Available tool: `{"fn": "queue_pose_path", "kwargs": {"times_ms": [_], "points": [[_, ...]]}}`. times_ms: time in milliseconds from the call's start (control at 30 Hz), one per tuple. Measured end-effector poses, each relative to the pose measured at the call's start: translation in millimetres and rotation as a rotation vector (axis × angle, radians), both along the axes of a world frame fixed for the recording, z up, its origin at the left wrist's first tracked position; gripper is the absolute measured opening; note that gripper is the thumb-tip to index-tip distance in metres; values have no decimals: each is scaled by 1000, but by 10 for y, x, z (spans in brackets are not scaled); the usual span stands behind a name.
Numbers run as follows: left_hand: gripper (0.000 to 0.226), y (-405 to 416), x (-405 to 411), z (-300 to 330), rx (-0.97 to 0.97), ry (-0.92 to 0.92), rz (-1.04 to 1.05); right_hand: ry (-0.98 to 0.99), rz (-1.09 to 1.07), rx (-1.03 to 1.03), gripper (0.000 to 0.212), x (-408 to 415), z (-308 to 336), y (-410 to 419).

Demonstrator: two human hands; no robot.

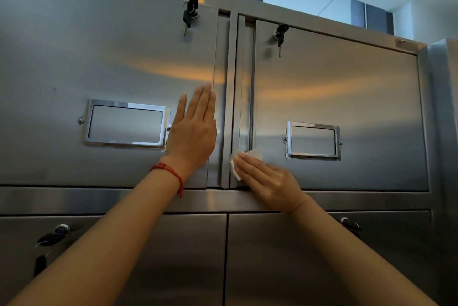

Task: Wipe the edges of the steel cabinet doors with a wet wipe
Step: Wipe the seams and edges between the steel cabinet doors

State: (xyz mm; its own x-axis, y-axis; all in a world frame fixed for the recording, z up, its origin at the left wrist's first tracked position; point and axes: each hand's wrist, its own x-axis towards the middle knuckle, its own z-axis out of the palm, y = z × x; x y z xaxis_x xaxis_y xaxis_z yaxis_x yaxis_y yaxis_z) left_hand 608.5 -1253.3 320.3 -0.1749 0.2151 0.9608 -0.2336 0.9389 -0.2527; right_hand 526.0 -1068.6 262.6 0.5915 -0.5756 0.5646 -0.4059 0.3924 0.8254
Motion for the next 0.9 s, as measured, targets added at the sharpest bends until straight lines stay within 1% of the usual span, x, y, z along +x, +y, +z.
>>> {"fn": "queue_pose_path", "kwargs": {"times_ms": [67,200,367,633,767,900], "points": [[56,3,3,1,-3,2,3,-28,15,-37,28,5,51,-27],[56,13,3,11,-15,9,0,-43,35,-76,23,14,171,-63],[54,28,0,16,-27,40,-11,-105,19,-138,38,63,354,-127],[54,50,18,15,-18,44,-12,-252,38,-235,42,127,603,-227],[53,51,33,13,-18,32,-8,-320,97,-253,40,149,613,-257],[54,59,53,18,-17,34,-24,-359,205,-326,39,171,594,-289]]}}
